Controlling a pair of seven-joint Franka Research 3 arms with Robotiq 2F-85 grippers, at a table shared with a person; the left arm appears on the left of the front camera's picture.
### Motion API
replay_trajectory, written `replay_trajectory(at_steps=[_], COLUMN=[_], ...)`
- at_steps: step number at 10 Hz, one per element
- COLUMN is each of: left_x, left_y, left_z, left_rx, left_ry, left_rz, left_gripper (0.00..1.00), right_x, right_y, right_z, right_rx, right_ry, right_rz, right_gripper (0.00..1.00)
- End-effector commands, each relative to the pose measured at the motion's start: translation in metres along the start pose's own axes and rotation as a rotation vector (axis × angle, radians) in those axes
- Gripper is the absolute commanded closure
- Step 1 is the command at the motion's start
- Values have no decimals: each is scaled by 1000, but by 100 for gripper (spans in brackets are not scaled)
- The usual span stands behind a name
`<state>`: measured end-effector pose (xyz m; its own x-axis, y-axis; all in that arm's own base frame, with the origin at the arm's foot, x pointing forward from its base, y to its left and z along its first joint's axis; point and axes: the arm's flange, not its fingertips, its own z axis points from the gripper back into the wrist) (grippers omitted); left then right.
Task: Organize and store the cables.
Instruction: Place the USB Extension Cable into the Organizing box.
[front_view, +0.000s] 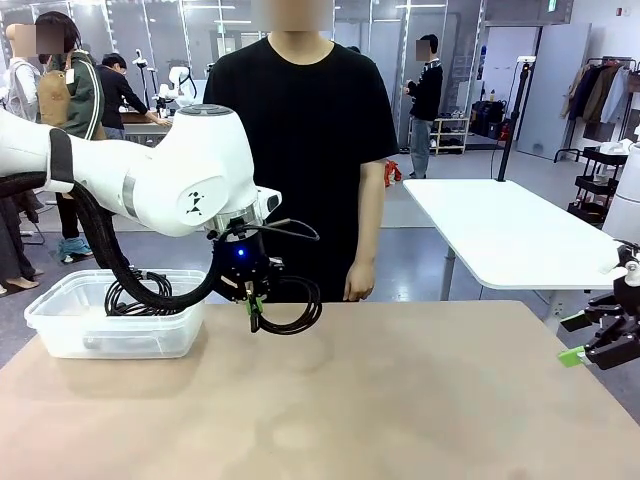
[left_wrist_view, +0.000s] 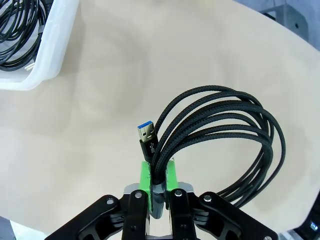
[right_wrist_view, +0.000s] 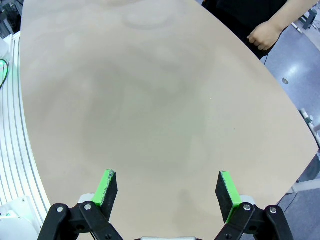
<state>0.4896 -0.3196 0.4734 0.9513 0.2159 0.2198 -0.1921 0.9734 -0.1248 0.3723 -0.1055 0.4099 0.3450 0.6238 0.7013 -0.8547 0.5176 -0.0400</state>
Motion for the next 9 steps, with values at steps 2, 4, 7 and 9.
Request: replay_trajectory(at_steps=[2,4,7,9], left_x=[0,66,137,172], left_y=[0,78,166,218], left_z=[0,54,55,36], left_rx=[0,-12,50,38], left_ry=[0,92,-97,-163], left_rz=[0,-144,-70,-1], left_gripper=[86,86,86,86], right_x=[-1,-1,-1,-1], right_y=[-1,-1,-1,-1], right_z=[-1,-1,-1,-1], right_rx=[1,1,1,1], right_ry=[-11,-11,-11,-11], right_rz=[0,0,0,0], right_gripper=[0,0,0,0])
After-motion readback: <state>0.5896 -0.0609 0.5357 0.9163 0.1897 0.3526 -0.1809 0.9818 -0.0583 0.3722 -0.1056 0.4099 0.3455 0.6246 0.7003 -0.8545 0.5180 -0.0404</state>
